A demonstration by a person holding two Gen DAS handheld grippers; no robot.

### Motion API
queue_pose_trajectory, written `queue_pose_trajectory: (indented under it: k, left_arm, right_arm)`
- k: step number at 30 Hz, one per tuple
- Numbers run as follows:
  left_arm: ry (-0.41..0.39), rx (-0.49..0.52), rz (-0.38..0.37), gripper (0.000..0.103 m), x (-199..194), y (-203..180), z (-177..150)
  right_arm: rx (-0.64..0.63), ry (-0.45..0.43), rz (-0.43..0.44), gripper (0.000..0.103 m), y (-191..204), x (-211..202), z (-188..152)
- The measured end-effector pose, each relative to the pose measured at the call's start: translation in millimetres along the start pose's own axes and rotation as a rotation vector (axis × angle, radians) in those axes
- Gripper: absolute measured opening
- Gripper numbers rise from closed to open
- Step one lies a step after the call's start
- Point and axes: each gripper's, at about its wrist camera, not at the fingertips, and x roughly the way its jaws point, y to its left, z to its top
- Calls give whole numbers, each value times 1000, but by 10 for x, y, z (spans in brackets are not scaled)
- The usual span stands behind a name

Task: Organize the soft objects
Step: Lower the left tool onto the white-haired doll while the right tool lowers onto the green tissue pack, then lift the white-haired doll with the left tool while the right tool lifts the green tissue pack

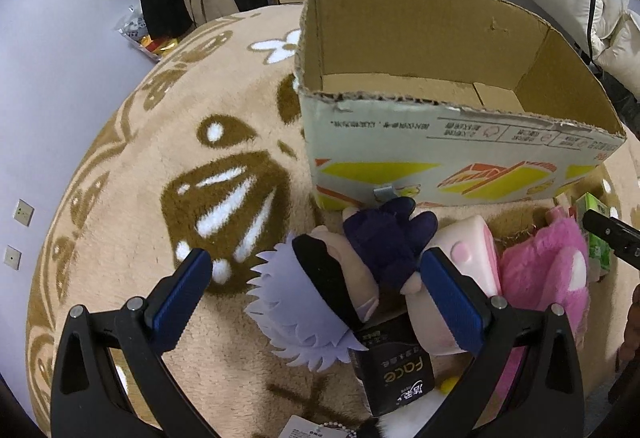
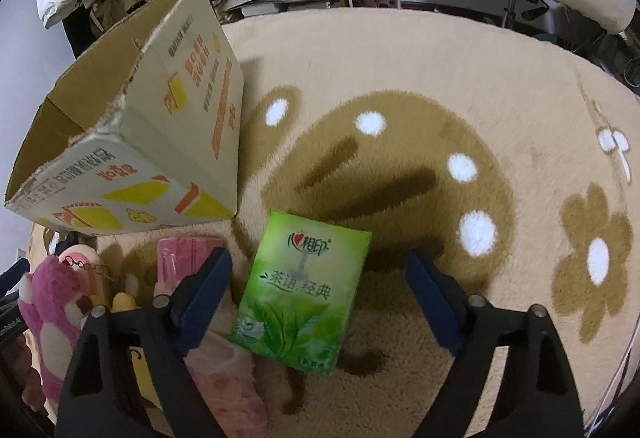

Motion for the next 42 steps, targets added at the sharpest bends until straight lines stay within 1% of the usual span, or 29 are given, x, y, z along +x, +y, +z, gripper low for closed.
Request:
queue_pose_trajectory:
  k: [2,6,10,14,18,22,23,27,30,33,37,42]
  left_arm:
    - [12,4,-6,103,29,-12,-7]
    - [29,-9,-20,103,85,-3,-12]
    - [43,-24,-36,103,124,18,-14]
    - [54,-38,-50,103,156,31,-16]
    - [44,-55,-64,101,178,62,-34]
    - [68,-88,-125,90,216,92,-56]
    - [70,-93,-127,90,217,94,-55]
    - [76,-89,-129,89,236,107,-64]
    - [80,-92,-130,86,238,120,-70]
    - [83,-93,-121,84,229,128,-70]
    - [73,-108,-109,83,165,107,-103]
    - [77,-131,-105,80,134,164,-113]
  right_arm:
    - [-6,8,0,81,-1,28,3]
    - [-22,10,-1,75,19,54,4]
    - [-46,18,6,66,91,84,-49]
    - [-70,17,-6,65,131,100,-58]
    - [-86,16,-7,64,146,96,-55]
    - [-112,15,-14,64,250,43,-130]
    - [-119,15,-19,64,264,34,-132]
    - [-120,18,-20,64,272,5,-150]
    - [-122,16,-20,63,275,-4,-154]
    - [-128,14,-12,63,295,-15,-143]
    - [-130,11,-13,63,308,-55,-155]
    - [-106,-15,13,63,276,-126,-148]
